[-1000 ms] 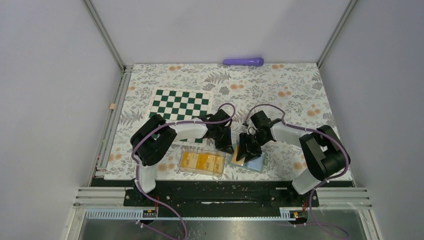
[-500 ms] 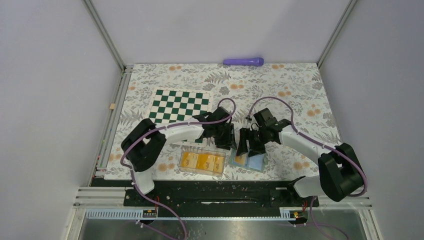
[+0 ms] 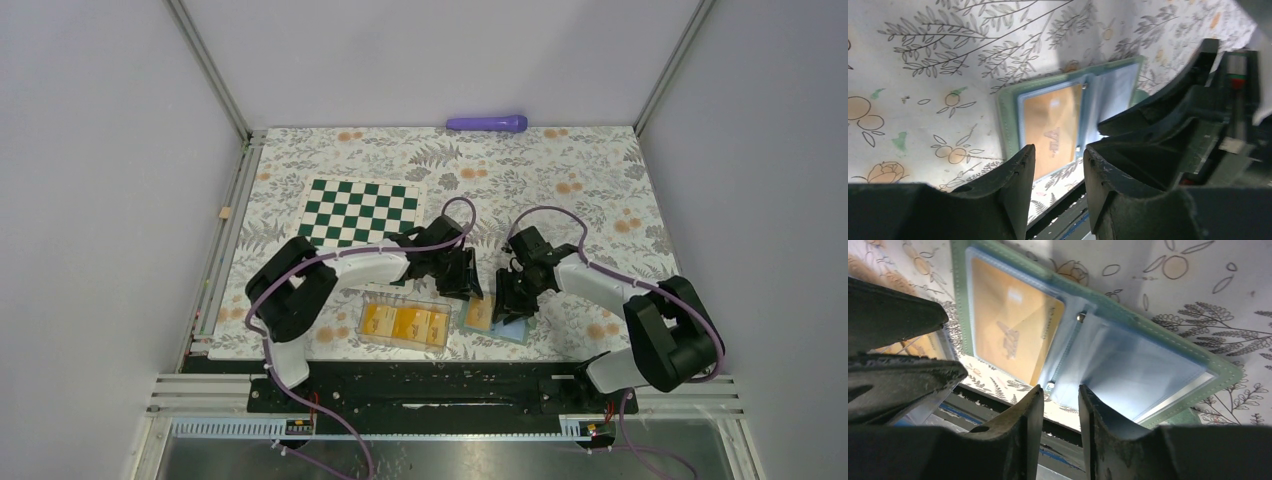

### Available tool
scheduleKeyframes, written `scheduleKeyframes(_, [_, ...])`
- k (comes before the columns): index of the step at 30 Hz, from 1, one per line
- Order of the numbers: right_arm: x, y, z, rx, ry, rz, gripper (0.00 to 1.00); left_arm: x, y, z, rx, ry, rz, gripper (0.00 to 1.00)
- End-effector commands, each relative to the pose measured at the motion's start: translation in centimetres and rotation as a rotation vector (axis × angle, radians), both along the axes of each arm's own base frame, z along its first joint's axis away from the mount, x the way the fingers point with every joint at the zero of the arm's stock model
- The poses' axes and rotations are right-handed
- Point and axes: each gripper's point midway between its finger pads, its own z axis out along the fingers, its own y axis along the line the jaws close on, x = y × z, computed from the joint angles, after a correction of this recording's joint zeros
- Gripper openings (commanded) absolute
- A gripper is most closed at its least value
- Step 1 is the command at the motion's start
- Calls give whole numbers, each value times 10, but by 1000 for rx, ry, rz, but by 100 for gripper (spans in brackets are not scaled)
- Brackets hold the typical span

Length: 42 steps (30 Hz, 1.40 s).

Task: Put the credit cards into the card holder
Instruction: Insert the credit card into the card holder, then turn over the card slot in the card holder.

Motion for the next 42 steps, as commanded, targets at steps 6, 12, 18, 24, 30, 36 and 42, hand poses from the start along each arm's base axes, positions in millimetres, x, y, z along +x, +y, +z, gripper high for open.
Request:
scheduleKeyframes(6, [-3,-10,-12,-55,39,-24,31,-1,-2,-22,78,16,-32,40])
scheduleKeyframes(12, [-4,-7,-14,-44,49,-20,25,-5,-10,-20,70,5,-62,25])
scheduleKeyframes(18, [-5,-5,-15,-34,62,-13,14,-4,-14,-2,81,-50,-78,8])
scheduleKeyframes(24, [-4,-3,-14,-23,60,-9,12,-5,-17,10,106,-95,-100,7])
scheduleKeyframes(30, [-4,-1,-13,-15,66,-8,12,-6,-22,18,86,-109,-111,7])
scheduleKeyframes(36, [-2,0,-7,-3,47,-8,12,-9,-30,29,35,-114,-132,7])
scheduleKeyframes(42, [1,0,0,2,27,-8,14,-14,-42,42,-61,-118,-156,7])
